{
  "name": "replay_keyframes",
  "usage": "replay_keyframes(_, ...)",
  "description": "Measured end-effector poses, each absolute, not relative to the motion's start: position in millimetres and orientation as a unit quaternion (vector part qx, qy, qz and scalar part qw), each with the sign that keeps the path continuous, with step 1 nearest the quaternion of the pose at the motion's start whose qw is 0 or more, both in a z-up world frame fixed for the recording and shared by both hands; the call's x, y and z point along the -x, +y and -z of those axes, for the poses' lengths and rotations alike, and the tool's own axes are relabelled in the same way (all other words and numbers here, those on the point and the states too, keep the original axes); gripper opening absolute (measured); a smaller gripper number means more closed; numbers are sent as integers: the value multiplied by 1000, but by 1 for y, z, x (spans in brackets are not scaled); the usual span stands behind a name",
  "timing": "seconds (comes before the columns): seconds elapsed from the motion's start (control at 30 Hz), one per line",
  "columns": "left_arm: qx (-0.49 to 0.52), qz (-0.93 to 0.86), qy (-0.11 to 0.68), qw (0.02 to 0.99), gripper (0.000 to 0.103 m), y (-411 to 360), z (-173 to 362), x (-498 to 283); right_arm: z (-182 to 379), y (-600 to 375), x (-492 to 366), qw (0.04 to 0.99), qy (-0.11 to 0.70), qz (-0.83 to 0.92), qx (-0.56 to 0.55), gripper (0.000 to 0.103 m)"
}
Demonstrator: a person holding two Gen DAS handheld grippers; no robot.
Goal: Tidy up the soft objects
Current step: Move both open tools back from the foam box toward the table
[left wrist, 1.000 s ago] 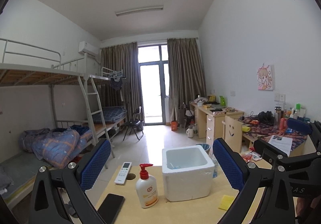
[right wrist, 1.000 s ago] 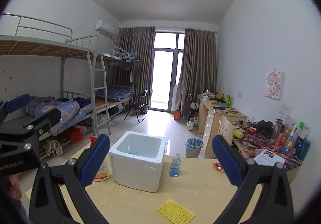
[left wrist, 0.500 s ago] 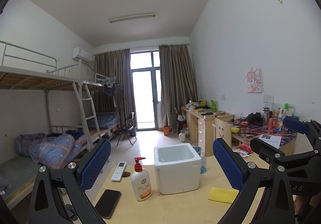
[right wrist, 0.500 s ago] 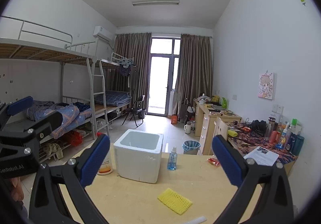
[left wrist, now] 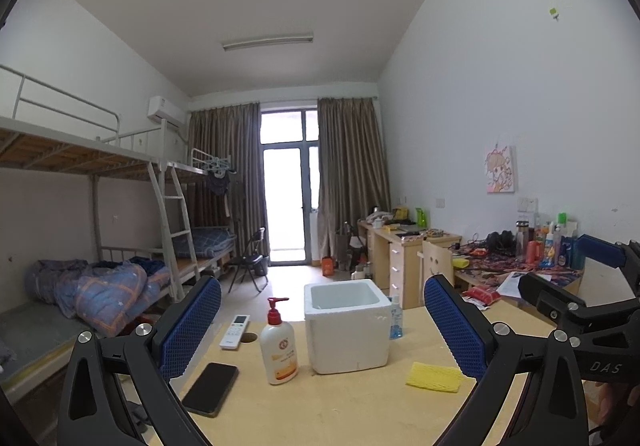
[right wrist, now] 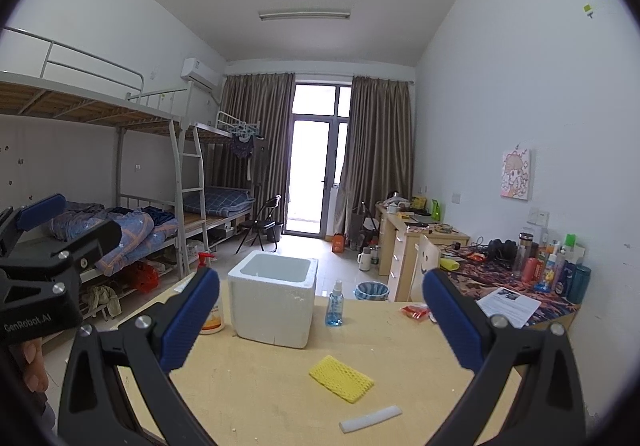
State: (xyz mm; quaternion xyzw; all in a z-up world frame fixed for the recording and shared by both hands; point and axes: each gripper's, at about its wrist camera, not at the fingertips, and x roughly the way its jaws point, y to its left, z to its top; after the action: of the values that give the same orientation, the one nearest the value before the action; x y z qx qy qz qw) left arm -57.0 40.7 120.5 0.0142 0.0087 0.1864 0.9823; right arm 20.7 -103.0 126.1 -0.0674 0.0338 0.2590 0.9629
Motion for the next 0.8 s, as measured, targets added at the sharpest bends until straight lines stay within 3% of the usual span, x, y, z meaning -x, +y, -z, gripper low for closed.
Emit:
replay_keyframes(0.53, -5, -173, -21, 985, 102, 25, -84, 75, -94, -124, -11, 964, 30, -261, 46, 103)
replay_keyframes(0.8, 3, -155, 3, 988, 102, 21, -60, 64, -72, -130, -14, 966, 41, -254, 39, 103)
